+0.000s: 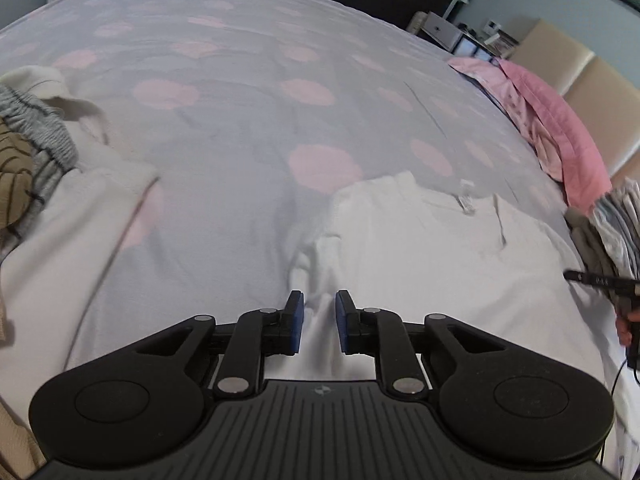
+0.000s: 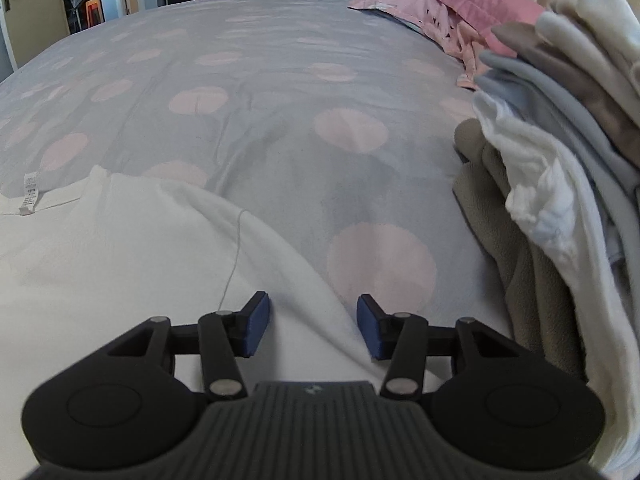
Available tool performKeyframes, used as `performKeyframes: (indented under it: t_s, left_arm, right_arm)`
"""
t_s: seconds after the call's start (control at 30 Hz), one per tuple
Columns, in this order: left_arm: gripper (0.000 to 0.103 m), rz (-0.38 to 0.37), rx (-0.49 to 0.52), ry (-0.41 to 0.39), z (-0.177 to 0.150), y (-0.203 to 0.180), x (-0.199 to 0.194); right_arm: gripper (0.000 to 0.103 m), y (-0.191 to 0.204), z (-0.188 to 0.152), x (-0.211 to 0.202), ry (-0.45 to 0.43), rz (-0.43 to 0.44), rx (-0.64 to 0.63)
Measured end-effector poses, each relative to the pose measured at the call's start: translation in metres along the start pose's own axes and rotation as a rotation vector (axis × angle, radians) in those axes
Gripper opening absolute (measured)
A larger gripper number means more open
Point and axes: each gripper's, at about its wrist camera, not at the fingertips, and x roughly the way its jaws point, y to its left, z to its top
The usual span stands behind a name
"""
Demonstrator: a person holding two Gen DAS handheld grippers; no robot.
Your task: Fold clothes
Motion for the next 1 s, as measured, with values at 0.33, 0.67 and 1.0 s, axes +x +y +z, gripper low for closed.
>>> performKeyframes:
  t_s: [0.33, 0.67, 1.0]
  left_arm:
    - [0.001, 0.275, 0.155, -0.051, 0.017, -0.021, -0.011]
    - [0.001, 0.490, 0.205, 0.025, 0.063, -0.028, 0.034]
    - [0.013, 0.459, 0.258, 0.035, 0.058, -0.024, 0.034]
  right_arm:
    - [0.009, 0.016, 0.000, -0.008, -0.034, -0.045, -0.099]
    - [0.002, 0.017, 0.011, -0.008, -0.071, -0.121, -0.077]
    - [0.009, 0.005, 0.014, -0.005, -0.085, -0.111, -0.033]
